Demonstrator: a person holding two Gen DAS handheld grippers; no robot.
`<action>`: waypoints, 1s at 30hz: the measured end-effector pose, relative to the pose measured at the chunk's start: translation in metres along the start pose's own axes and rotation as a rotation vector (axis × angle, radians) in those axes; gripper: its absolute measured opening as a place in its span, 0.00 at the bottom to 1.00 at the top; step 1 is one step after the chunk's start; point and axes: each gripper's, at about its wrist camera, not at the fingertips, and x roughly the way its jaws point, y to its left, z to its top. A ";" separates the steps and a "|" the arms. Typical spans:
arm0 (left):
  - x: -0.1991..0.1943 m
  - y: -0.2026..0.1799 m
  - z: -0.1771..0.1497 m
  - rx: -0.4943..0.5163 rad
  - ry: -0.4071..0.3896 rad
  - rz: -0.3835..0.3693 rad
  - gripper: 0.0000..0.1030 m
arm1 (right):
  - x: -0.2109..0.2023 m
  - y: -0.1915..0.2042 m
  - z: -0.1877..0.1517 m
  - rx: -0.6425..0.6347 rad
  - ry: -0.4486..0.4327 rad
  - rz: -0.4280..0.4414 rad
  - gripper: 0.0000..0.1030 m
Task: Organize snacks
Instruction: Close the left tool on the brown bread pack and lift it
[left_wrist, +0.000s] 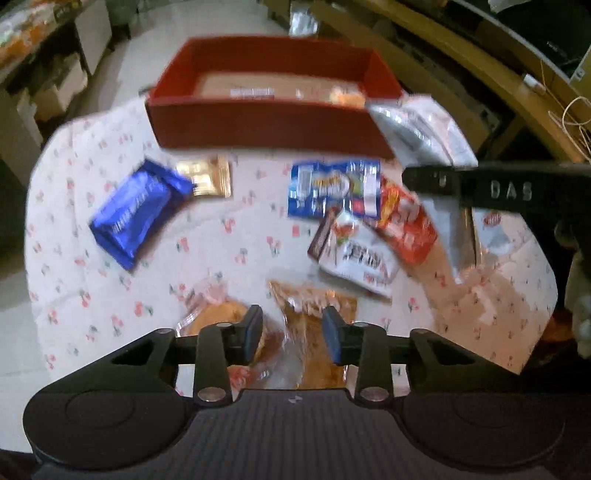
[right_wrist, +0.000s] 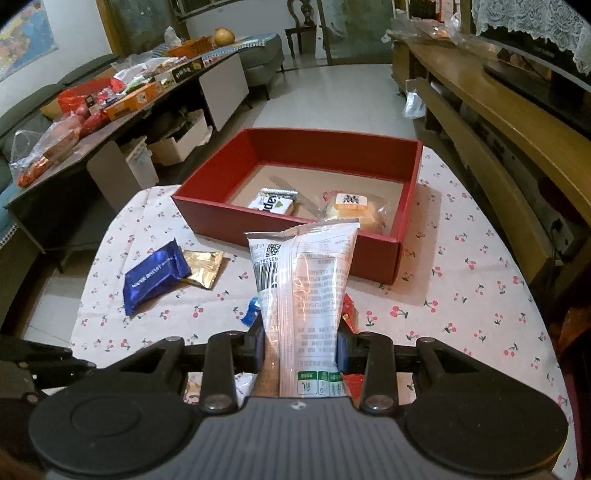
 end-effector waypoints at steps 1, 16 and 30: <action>0.003 0.000 -0.004 0.002 0.011 -0.010 0.49 | 0.002 0.001 0.000 -0.004 0.006 0.000 0.52; 0.048 -0.031 -0.022 0.194 0.057 0.221 0.98 | -0.003 0.007 -0.004 -0.027 0.004 0.037 0.51; 0.034 -0.051 -0.026 0.317 0.078 0.222 0.84 | -0.010 0.004 -0.007 -0.024 -0.013 0.044 0.51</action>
